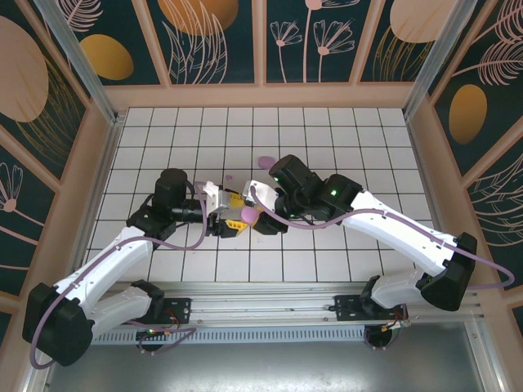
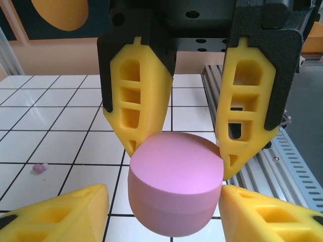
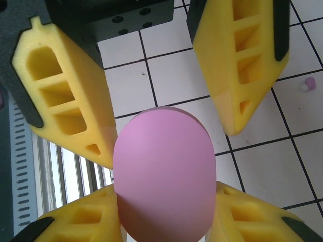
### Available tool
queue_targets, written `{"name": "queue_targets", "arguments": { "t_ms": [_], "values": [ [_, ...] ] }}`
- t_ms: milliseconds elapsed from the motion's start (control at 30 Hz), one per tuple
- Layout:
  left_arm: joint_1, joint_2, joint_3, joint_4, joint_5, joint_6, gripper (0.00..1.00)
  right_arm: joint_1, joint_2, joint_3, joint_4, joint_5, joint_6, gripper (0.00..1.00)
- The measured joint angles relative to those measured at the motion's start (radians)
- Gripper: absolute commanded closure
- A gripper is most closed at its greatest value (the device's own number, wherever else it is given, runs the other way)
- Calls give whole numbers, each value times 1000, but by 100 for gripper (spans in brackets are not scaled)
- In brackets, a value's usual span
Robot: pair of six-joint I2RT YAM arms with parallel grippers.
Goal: Insert the wireless bluetooth earbuds into the charging case
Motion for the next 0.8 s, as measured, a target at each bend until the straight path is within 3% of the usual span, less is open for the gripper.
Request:
{"name": "queue_targets", "arguments": {
  "t_ms": [233, 433, 500, 667, 800],
  "values": [
    [0, 10, 0, -5, 10, 1, 46, 0, 0, 0, 0, 0, -5, 80],
    [0, 10, 0, -21, 24, 8, 74, 0, 0, 0, -8, 2, -6, 80],
    [0, 10, 0, -24, 24, 7, 76, 0, 0, 0, -11, 2, -5, 79],
    [0, 10, 0, -20, 23, -1, 83, -4, 0, 0, -10, 6, 2, 54],
    [0, 1, -8, 36, 11, -56, 87, -18, -8, -1, 16, 9, 27, 52]
  ]
}}
